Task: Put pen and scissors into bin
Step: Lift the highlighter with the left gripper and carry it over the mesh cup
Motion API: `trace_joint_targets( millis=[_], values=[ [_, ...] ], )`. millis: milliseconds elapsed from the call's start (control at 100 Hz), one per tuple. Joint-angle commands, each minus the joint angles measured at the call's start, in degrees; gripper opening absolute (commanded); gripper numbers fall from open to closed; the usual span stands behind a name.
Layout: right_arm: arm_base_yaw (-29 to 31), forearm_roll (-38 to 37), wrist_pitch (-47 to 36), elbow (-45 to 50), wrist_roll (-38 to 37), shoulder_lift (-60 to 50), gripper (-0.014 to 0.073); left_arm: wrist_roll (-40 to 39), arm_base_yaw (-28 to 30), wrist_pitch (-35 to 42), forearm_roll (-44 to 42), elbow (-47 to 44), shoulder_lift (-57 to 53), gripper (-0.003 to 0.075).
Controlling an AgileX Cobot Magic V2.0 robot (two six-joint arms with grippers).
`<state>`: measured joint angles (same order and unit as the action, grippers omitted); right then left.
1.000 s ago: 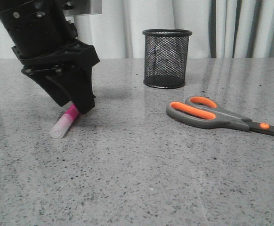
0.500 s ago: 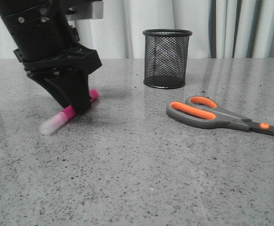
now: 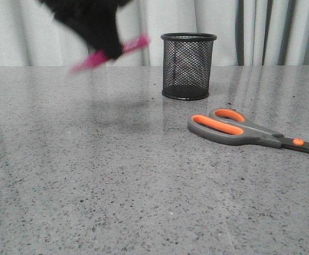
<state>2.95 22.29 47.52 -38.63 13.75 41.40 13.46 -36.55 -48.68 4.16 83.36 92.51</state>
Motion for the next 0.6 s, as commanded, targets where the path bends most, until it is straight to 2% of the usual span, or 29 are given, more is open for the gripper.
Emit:
trace_joint_targets(
  millis=[0,300,410,590],
  values=[
    [0.1,1.1,-2.8,-1.9,0.7,0.3,0.0516,-0.1,-2.0,9.1,0.5,3.7,-3.2,-0.002],
    [0.1,1.1,-2.5,-1.9,0.7,0.3,0.0516,-0.1,-3.6,38.6,7.0,3.9,-0.1,-0.0019],
    [0.1,1.1,-2.5,-1.9,0.7,0.3,0.0516,-0.1,-4.2,46.8,7.7,3.9,2.1,-0.0019],
    [0.1,1.1,-2.5,-1.9,0.7,0.3,0.0516,-0.1,-5.5,54.3,7.8,3.9,5.8,-0.0019]
  ],
)
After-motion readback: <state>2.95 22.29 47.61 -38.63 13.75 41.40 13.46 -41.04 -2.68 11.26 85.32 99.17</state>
